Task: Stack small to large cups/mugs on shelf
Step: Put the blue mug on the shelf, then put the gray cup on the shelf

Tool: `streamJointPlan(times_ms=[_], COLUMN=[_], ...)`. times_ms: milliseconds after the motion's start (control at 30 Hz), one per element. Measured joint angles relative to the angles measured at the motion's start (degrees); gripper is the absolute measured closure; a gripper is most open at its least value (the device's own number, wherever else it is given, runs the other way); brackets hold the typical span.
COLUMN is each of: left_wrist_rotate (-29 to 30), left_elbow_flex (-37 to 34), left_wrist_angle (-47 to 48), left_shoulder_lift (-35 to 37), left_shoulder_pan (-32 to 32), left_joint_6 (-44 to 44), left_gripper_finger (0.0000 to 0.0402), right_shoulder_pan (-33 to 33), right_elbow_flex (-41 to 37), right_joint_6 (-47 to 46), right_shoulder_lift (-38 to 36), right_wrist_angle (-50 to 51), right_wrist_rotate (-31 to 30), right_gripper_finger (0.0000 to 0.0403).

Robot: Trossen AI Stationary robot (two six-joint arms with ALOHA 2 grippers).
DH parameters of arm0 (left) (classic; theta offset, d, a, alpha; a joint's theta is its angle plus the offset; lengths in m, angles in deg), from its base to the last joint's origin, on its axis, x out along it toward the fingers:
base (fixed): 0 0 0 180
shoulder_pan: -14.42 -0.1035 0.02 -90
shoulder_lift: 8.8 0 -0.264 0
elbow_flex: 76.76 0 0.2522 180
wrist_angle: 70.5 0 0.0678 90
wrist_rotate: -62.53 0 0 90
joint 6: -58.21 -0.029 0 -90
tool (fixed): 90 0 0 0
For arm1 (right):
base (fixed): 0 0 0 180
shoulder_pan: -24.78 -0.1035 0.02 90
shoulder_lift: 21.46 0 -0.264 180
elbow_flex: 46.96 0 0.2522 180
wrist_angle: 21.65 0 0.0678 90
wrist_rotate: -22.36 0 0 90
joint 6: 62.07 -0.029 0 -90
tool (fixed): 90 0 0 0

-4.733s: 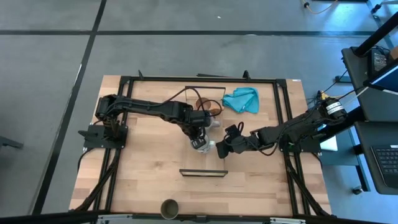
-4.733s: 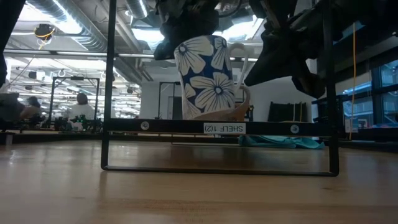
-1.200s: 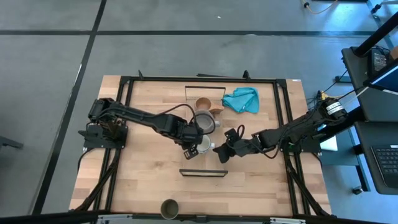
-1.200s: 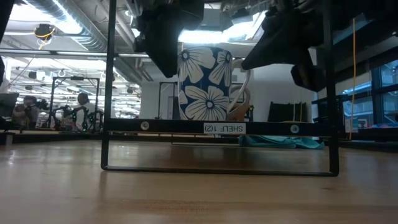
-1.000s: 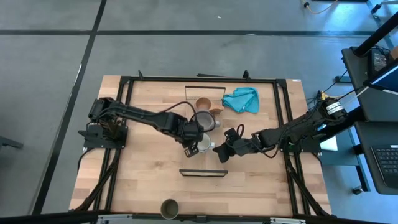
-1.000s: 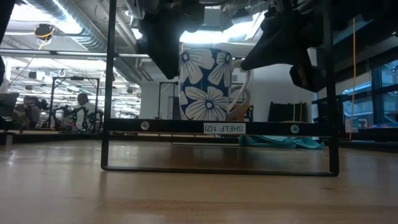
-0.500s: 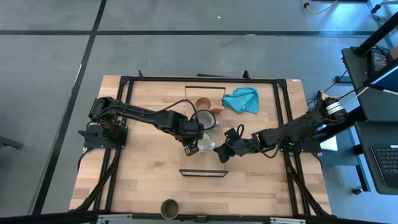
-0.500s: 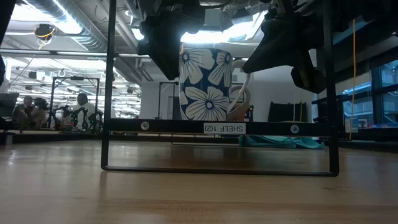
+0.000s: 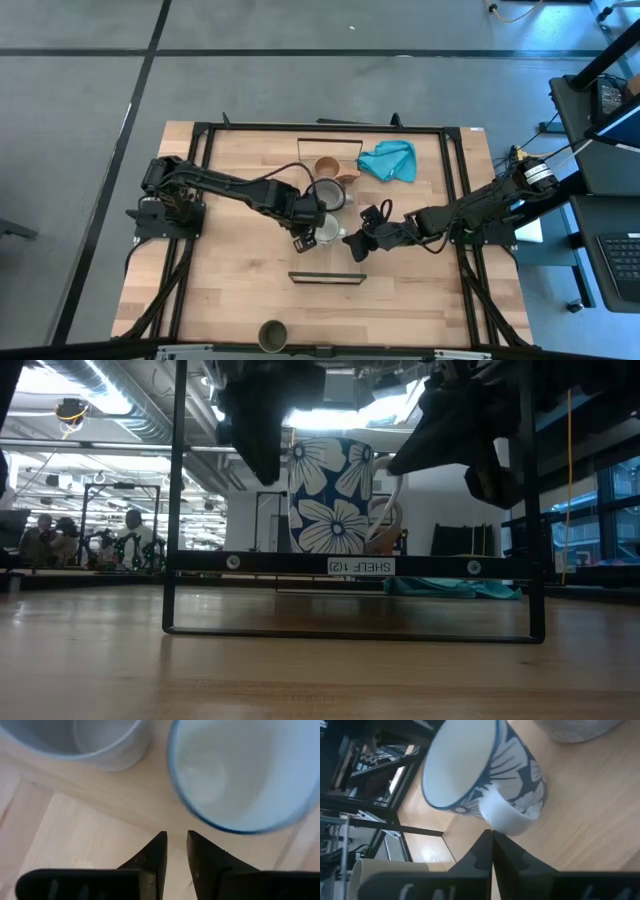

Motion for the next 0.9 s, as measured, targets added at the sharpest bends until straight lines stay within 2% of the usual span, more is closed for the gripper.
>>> streamJointPlan(times_ms=[567, 800, 900], left_wrist_rotate=[3.92, 5.57, 6.15], left_elbow_flex=[0.04, 0.02, 0.00], left_wrist_angle=[4.11, 3.28, 3.21], left_shoulder_lift=[5.10, 7.54, 10.08], left_shoulder_pan=[4.95, 9.33, 11.23], left_joint_6=[4.58, 4.66, 4.48], left_gripper_finger=[0.0333, 0.0333, 0.0333], right_shoulder_pan=[-3.25, -4.49, -4.58], right_elbow_flex=[0.00, 0.02, 0.00], right_joint_6=[2.20, 12.98, 21.47], right_shoulder_lift=[-0.07, -0.07, -0.07], right_wrist_angle=[-8.64, -24.18, -33.93], right_wrist_rotate=[0.28, 0.31, 0.32], right_gripper_finger=[0.0391, 0.0362, 0.0343])
